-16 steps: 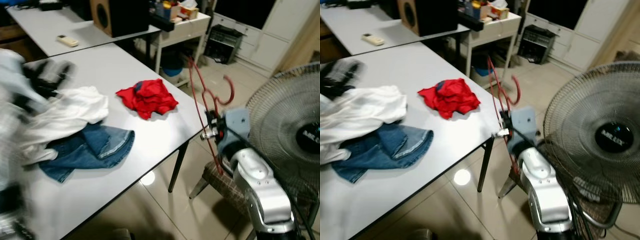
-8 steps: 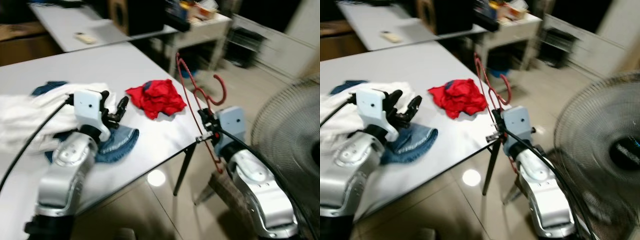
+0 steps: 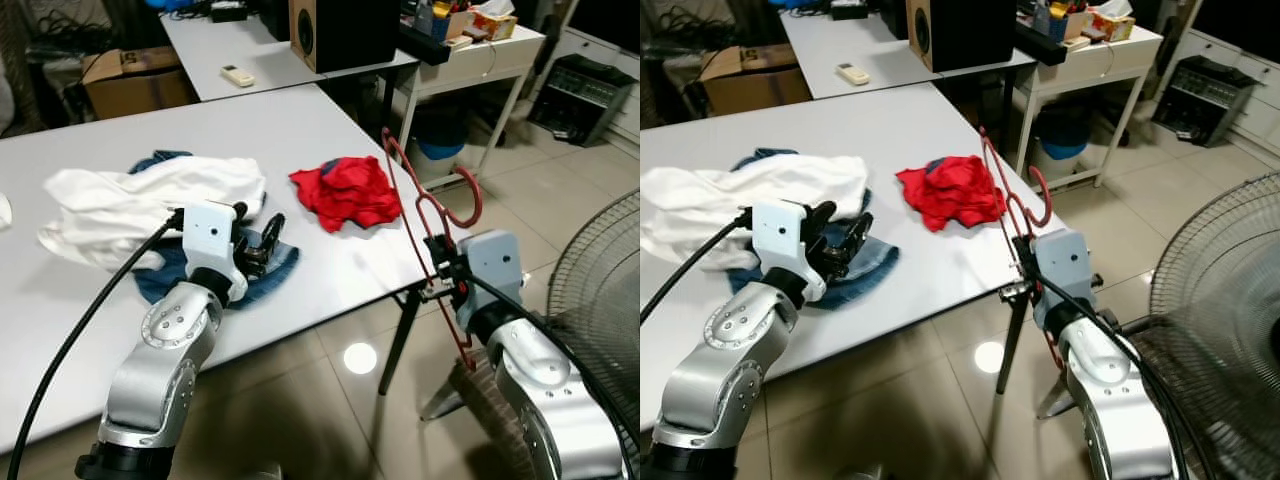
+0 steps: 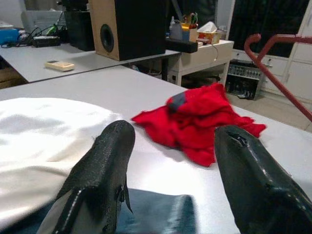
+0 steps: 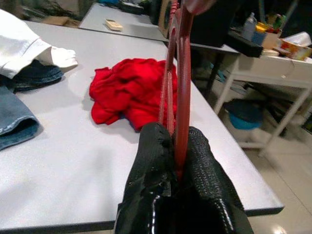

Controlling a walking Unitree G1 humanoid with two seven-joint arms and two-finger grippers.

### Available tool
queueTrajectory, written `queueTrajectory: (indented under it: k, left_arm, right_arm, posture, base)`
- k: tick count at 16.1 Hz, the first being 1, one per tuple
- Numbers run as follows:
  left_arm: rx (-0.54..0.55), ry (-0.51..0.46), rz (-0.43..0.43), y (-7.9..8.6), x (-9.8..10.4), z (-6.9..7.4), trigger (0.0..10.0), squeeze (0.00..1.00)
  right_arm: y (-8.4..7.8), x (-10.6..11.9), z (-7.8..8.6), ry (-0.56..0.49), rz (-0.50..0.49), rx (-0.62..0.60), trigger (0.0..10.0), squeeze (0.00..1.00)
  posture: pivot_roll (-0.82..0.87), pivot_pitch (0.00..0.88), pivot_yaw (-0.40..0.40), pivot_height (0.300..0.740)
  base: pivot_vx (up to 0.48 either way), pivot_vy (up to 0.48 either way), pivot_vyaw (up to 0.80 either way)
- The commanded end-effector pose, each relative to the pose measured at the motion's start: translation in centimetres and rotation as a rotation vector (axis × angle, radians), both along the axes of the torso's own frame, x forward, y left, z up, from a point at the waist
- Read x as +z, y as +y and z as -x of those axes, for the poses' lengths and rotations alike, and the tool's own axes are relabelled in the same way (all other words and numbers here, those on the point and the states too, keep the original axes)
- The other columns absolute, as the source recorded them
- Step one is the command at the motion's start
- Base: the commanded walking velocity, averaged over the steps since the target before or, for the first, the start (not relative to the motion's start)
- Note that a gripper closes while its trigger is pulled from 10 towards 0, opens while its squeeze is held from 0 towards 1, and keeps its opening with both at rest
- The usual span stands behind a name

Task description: Hang hanger

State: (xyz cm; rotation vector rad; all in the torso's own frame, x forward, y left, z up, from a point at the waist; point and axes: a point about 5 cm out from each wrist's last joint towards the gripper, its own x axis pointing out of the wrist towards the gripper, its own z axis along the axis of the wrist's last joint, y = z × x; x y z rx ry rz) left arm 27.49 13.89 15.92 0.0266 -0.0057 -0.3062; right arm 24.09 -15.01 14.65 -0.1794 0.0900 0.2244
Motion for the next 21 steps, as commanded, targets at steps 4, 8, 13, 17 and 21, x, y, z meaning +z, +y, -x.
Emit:
queueTrajectory:
  k: [4, 8, 13, 17, 21]
  left_arm:
    - [-0.045, 0.025, -0.05, -0.9, -0.7, -0.2, 10.0, 0.0]
    - [-0.023, 0.058, -0.025, -0.9, -1.5, 0.0, 10.0, 0.0]
    - [0.03, 0.041, -0.038, 0.1, -1.4, -0.1, 10.0, 0.0]
    - [-0.014, 0.041, -0.056, -1.3, -1.8, 0.0, 10.0, 0.0]
    - [-0.029, 0.018, -0.023, -2.0, -1.3, 0.4, 10.0, 0.0]
  right_arm:
    - [-0.6, -0.2, 0.5, 0.002, -0.084, -0.106, 10.0, 0.0]
    - [-1.6, -0.8, 1.1, 0.027, -0.079, -0.172, 10.0, 0.0]
    - [-1.4, -0.8, 0.5, 0.026, -0.073, -0.135, 10.0, 0.0]
    - [-2.0, -1.0, 0.5, 0.017, -0.036, -0.196, 10.0, 0.0]
    - [-1.2, -0.5, 0.2, 0.002, -0.112, -0.13, 10.0, 0.0]
  posture:
    - [-0.01, 0.025, 0.029, 0.74]
    - [-0.01, 0.031, 0.043, 0.74]
    - [0.02, 0.048, 0.004, 0.74]
    - [0.01, 0.027, 0.022, 0.74]
    - [0.04, 0.049, 0.002, 0.74]
  base:
    - [0.0, 0.0, 0.0]
    - [0.0, 0.0, 0.0]
    - [0.0, 0.0, 0.0]
    - [0.0, 0.0, 0.0]
    - [0.0, 0.0, 0.4]
